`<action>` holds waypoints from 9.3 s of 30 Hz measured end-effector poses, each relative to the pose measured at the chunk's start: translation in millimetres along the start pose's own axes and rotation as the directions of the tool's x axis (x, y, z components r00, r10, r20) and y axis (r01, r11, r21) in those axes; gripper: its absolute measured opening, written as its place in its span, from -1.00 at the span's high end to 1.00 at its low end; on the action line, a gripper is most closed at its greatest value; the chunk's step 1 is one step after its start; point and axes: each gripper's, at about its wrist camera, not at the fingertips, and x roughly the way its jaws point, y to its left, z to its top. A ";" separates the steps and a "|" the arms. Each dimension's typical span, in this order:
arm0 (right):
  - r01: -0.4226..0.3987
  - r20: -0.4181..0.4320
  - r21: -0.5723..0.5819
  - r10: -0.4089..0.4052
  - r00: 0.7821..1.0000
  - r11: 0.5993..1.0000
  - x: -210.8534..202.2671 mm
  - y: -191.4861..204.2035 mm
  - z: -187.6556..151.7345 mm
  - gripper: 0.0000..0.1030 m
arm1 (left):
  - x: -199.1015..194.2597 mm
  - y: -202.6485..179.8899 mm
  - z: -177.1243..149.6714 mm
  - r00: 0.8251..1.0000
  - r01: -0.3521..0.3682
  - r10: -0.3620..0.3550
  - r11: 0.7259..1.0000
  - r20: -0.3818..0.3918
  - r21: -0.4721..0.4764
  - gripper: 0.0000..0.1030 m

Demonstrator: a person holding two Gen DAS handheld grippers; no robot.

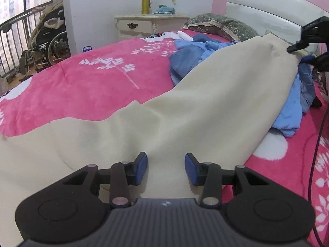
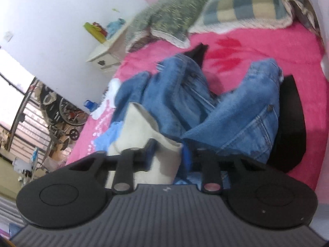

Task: Fold clothes

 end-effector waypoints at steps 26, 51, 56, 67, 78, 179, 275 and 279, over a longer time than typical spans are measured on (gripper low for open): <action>-0.611 -0.338 -0.258 0.523 0.782 0.748 -99.6 192.7 -105.6 0.85 | -109.7 126.1 27.4 0.973 0.226 -0.223 0.853 0.063 -0.471 0.29; -0.886 -0.923 -0.342 0.062 0.379 0.314 -170.8 288.5 -428.7 0.85 | -343.0 276.4 -244.6 0.942 0.261 -0.307 0.416 0.136 -0.871 0.09; -0.922 -0.934 -0.357 -0.065 0.351 0.152 -200.1 282.1 -473.1 0.85 | -353.4 278.3 -273.5 0.938 0.253 -0.324 0.398 0.123 -0.882 0.05; -0.916 -0.887 -0.388 -0.225 0.402 -0.107 -221.8 243.2 -521.4 0.84 | -344.0 256.8 -291.6 0.932 0.147 -0.353 0.565 -0.077 -0.812 0.03; -0.868 -0.865 -0.390 -0.202 0.460 -0.308 -233.0 218.4 -548.7 0.83 | -405.3 264.8 -258.1 0.990 0.052 -0.131 0.689 -0.054 -0.723 0.07; -0.455 -0.493 -0.839 -0.063 0.868 0.299 -38.9 172.4 -275.6 0.62 | -142.6 53.9 -43.2 0.988 0.137 -0.143 0.986 0.054 0.091 0.84; -0.553 -0.689 -0.676 -0.153 0.708 0.488 -48.4 190.1 -316.5 0.82 | -117.8 76.2 -33.9 0.966 0.255 -0.249 0.960 0.066 -0.115 0.83; -0.371 -0.534 -0.781 -0.229 0.814 0.503 -31.4 191.6 -305.0 0.89 | -105.9 69.6 -39.0 0.962 0.272 -0.270 0.955 0.033 -0.116 0.83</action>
